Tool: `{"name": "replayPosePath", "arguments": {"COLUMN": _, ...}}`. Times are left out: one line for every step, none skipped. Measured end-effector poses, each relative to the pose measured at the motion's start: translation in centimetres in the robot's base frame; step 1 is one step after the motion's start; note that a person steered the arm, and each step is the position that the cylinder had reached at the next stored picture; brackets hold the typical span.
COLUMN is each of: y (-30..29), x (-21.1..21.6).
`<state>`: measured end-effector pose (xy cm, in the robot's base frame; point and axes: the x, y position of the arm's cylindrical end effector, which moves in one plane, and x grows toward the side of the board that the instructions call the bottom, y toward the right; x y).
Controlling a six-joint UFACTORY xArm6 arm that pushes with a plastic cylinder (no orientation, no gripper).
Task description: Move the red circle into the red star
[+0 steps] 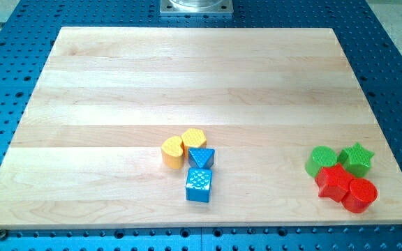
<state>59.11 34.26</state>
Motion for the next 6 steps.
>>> {"name": "replayPosePath", "arguments": {"y": -2.1, "x": 2.5}}
{"name": "replayPosePath", "arguments": {"y": -6.5, "x": 2.7}}
{"name": "replayPosePath", "arguments": {"y": -11.3, "x": 2.7}}
{"name": "replayPosePath", "arguments": {"y": -11.8, "x": 2.6}}
{"name": "replayPosePath", "arguments": {"y": -14.1, "x": 1.5}}
{"name": "replayPosePath", "arguments": {"y": -18.6, "x": -2.0}}
